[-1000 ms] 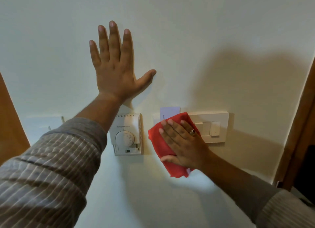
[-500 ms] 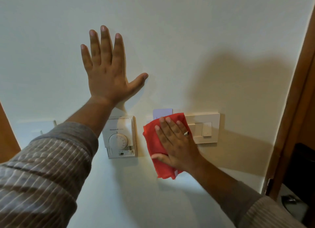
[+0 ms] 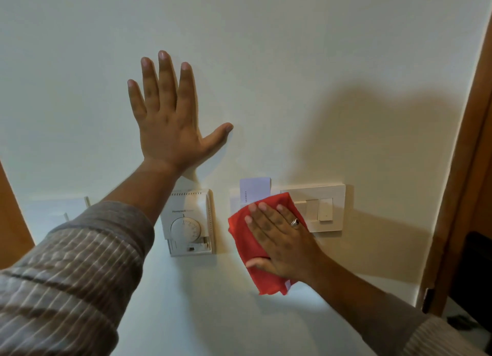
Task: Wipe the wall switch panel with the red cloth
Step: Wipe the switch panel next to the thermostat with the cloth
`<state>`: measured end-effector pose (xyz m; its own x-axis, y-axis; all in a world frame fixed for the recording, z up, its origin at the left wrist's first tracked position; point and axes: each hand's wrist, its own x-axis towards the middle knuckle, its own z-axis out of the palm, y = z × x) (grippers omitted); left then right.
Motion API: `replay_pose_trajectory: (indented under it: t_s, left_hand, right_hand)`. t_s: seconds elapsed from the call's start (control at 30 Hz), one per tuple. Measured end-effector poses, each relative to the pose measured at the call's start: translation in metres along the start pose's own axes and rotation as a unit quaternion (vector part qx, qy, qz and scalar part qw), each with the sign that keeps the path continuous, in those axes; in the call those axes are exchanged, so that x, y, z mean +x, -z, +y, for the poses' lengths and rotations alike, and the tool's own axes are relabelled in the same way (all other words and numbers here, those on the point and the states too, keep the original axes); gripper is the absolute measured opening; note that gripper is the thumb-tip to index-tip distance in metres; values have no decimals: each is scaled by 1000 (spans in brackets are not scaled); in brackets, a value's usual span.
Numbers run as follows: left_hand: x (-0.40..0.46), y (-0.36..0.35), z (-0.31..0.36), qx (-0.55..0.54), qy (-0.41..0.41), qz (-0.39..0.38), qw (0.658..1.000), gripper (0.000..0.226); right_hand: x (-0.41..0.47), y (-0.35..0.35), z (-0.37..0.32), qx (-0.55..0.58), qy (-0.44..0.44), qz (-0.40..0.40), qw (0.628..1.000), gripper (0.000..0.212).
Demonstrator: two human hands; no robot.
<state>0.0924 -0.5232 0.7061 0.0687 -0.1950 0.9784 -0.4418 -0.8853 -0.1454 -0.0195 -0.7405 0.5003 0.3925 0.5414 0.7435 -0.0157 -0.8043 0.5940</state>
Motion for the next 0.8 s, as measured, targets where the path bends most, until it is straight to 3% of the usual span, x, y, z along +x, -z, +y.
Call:
replay_pose_trajectory:
  t_s: [0.13, 0.3, 0.37, 0.67, 0.8]
  left_hand:
    - [1, -1, -1, 2, -3, 0, 1000, 112]
    - [1, 2, -3, -7, -9, -12, 1000, 114]
    - [1, 3, -3, -10, -6, -17, 1000, 114]
    - [-1, -2, -3, -8, -7, -24, 1000, 114]
    - [-1, 9, -2, -15, -4, -80, 997, 115]
  right_hand:
    - [28, 0, -26, 14, -62, -7, 998, 92]
    - [19, 3, -8, 13, 53, -9, 998, 86]
    - [12, 3, 1, 4, 59, -6, 998, 82]
    - [31, 6, -23, 33, -102, 16, 994, 59]
    - [37, 15, -21, 20, -82, 49, 995, 46]
